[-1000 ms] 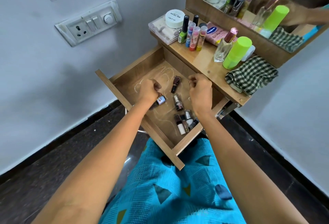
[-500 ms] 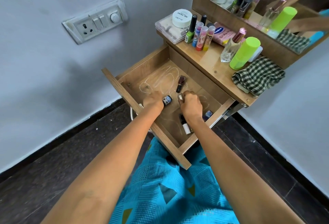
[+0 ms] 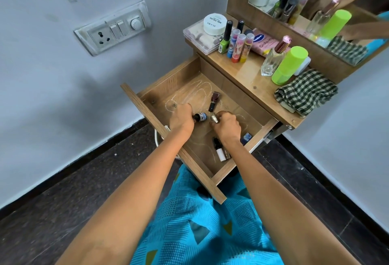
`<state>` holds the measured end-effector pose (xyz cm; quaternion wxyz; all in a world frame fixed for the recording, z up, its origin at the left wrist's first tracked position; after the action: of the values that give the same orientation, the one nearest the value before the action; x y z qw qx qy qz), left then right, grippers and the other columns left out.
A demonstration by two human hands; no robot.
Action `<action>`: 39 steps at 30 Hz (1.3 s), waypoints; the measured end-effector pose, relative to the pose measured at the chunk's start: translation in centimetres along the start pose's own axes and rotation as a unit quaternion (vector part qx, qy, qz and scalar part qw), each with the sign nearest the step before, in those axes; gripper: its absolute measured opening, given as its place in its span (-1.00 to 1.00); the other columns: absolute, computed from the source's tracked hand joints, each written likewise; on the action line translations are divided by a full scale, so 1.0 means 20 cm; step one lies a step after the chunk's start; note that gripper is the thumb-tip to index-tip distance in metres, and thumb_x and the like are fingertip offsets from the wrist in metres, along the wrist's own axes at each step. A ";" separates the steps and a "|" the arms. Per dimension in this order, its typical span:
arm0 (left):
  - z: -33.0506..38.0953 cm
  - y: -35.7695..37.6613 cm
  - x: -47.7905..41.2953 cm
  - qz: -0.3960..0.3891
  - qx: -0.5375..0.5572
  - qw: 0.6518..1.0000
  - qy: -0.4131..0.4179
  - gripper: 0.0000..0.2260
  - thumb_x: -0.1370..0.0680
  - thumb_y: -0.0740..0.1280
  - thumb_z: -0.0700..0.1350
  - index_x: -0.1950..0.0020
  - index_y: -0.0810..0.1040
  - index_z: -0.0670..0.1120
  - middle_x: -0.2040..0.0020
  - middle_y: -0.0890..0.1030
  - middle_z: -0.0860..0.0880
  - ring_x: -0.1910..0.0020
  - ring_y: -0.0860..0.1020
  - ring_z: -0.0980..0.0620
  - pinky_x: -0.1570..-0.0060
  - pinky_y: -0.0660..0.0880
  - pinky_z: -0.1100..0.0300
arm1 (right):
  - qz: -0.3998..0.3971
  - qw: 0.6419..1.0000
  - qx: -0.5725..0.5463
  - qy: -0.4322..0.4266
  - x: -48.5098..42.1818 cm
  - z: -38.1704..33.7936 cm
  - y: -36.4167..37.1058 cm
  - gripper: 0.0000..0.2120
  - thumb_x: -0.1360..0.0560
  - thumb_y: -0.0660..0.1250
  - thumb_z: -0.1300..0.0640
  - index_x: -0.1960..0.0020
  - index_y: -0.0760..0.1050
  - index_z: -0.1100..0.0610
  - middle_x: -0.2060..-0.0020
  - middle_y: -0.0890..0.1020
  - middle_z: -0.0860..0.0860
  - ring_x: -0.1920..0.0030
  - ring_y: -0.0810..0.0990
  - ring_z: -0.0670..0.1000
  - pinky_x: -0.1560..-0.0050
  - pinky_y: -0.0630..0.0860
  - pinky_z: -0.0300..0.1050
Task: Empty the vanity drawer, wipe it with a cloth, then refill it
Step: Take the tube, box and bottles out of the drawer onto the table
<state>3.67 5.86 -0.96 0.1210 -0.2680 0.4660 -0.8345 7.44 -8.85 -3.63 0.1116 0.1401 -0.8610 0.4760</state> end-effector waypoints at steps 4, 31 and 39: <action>0.03 -0.05 0.03 0.036 0.111 0.993 0.013 -0.82 -0.47 0.35 -0.32 -0.06 0.58 -0.22 -0.10 0.55 -0.17 -0.09 0.54 -0.14 -0.10 0.46 0.08 | -0.010 0.999 -0.053 0.006 0.02 0.03 -0.05 -0.72 -0.47 0.36 0.04 -0.14 0.54 0.13 -0.07 0.62 0.13 -0.10 0.58 0.17 -0.13 0.51 0.02; 0.73 -0.42 0.01 0.166 0.272 0.930 0.184 -0.80 -0.41 0.43 -0.24 -0.03 0.64 -0.15 0.00 0.66 -0.10 0.06 0.61 -0.02 -0.06 0.54 0.07 | 0.288 0.946 -0.105 -0.108 0.02 -0.19 -0.81 -0.66 -0.41 0.34 0.38 -0.17 0.42 0.29 -0.01 0.58 0.19 -0.03 0.55 0.17 -0.06 0.51 0.07; 0.78 -0.34 -0.08 0.164 0.268 0.930 0.190 -0.78 -0.40 0.43 -0.26 -0.04 0.62 -0.16 -0.01 0.64 -0.13 0.02 0.60 -0.05 -0.08 0.54 0.05 | 0.298 0.945 -0.116 -0.068 -0.03 -0.14 -0.76 -0.64 -0.44 0.32 0.34 -0.23 0.43 0.29 -0.06 0.58 0.22 -0.04 0.58 0.20 -0.09 0.52 0.11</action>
<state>14.02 -0.85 10.75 0.2326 0.0175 0.2763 -0.9323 13.38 -14.14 9.52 -0.0790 -0.1048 -0.9181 0.3741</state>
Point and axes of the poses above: each hand's wrist, its own x-axis away from the middle knuckle, its own y-axis out of the palm, z = x × y, the point moved 10 cm from there along -x, towards the middle knuckle
